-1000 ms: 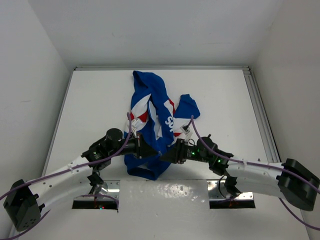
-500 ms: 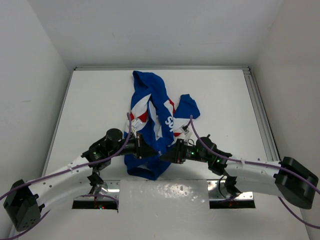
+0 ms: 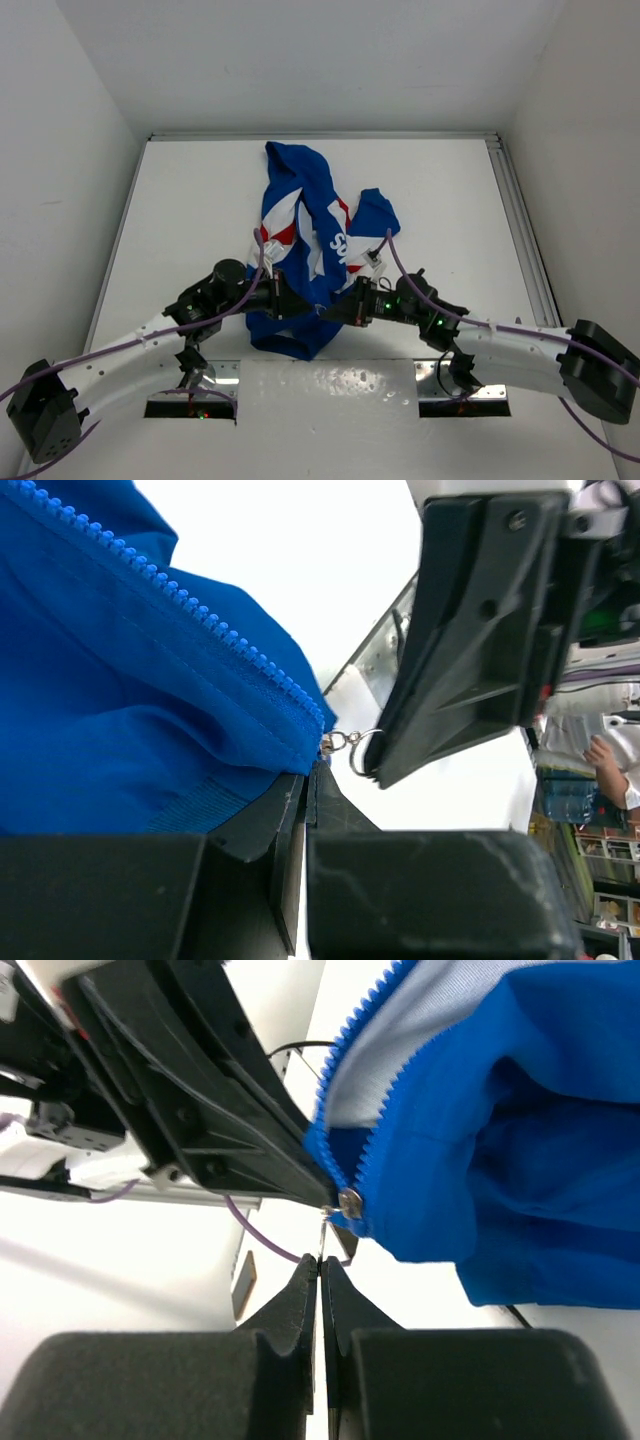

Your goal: Zip up the jacket

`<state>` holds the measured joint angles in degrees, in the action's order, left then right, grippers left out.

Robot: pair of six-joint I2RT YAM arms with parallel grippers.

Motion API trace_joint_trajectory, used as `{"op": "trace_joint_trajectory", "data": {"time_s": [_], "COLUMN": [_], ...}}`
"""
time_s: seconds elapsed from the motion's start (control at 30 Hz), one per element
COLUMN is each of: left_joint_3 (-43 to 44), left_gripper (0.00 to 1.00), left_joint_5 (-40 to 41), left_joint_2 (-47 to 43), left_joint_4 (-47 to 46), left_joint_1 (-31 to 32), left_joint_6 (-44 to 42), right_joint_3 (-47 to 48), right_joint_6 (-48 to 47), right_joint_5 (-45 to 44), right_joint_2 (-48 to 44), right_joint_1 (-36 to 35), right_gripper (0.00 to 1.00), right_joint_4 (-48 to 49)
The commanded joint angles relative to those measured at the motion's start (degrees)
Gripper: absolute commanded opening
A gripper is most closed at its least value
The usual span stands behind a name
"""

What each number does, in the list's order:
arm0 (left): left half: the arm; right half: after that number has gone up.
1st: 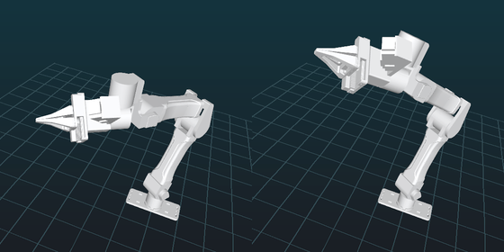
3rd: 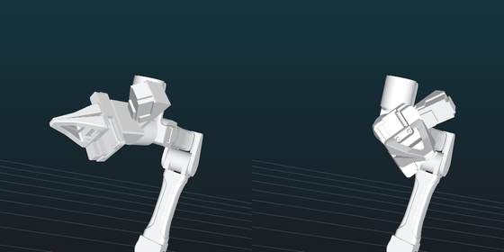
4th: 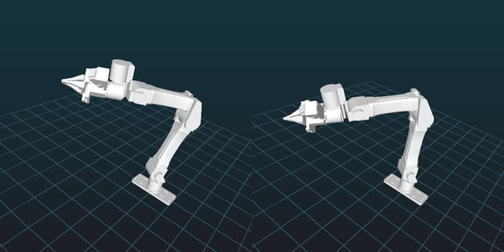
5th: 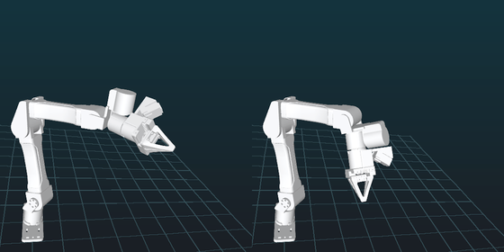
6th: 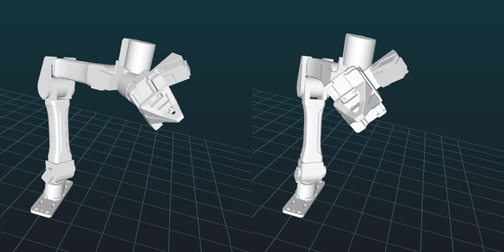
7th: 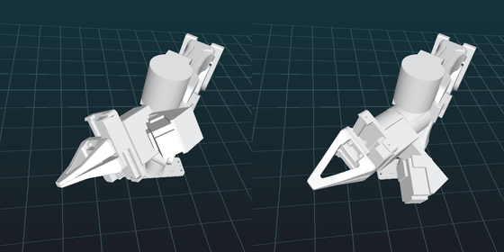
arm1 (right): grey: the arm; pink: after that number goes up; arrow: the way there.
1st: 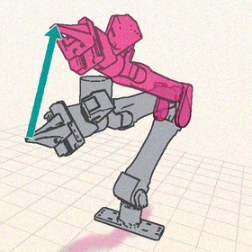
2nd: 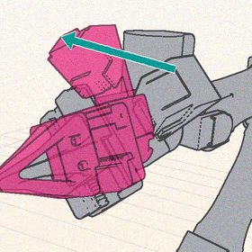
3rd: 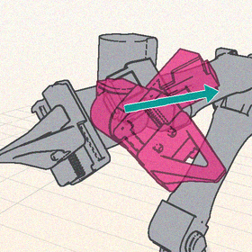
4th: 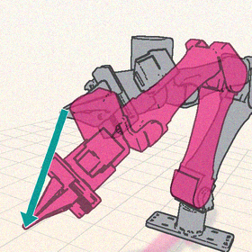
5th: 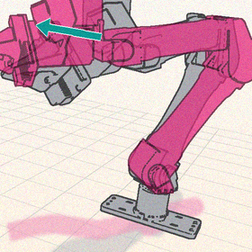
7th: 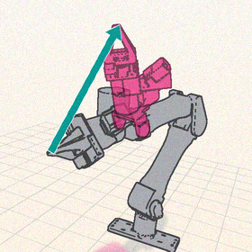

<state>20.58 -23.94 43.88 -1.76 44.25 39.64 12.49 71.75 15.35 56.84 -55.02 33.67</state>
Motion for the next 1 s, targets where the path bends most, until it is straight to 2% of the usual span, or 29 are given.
{"op": "trace_joint_trajectory", "data": {"time_s": [0.0,0.3,0.47,0.63,0.73,0.8,0.87,0.9,0.97], "left_joint_3": [-1.24,-2.47,-3.09,-4.14,-4.23,-3.88,-2.83,-2.22,-2.38], "left_gripper": [0.0,0.0,0.0,0.0,0.0,0.0,0.0,0.0,0.0], "left_joint_5": [0.39,-1.1,-2.07,-1.98,-1.02,-0.4,-0.49,-0.58,-0.75], "left_joint_2": [-0.02,-0.37,-1.94,-5.03,-7.04,-8.1,-7.06,-6.62,-5.39], "left_joint_4": [0.09,1.14,1.41,1.67,4.92,5.19,5.89,5.72,4.23], "left_joint_1": [0.31,0.57,0.66,0.75,0.75,0.75,0.75,0.66,0.66], "left_joint_6": [-1.75,-3.43,-3.52,-2.9,-2.73,-2.64,-3.25,-3.51,-3.34], "right_joint_3": [4.2,11.32,12.21,11.68,12.03,13.96,15.01,14.67,13.53], "right_joint_6": [1.47,4.28,8.4,13.77,14.21,8.88,-3.41,-7.28,-19.02], "right_joint_5": [-2.34,-5.32,-7.8,-8.06,-7.1,-1.93,0.63,-0.23,-3.73], "right_joint_2": [0.2,9.77,15.75,21.29,22.78,22.18,17.97,15.61,7.29], "right_joint_1": [-0.26,0.0,1.23,3.87,5.28,5.46,4.32,3.09,1.86], "right_gripper": [0.0,0.0,0.0,0.0,0.0,0.0,0.0,0.0,0.0], "right_joint_4": [1.75,7.2,11.49,20.03,21.61,18.04,11.63,3.41,-4.45]}}
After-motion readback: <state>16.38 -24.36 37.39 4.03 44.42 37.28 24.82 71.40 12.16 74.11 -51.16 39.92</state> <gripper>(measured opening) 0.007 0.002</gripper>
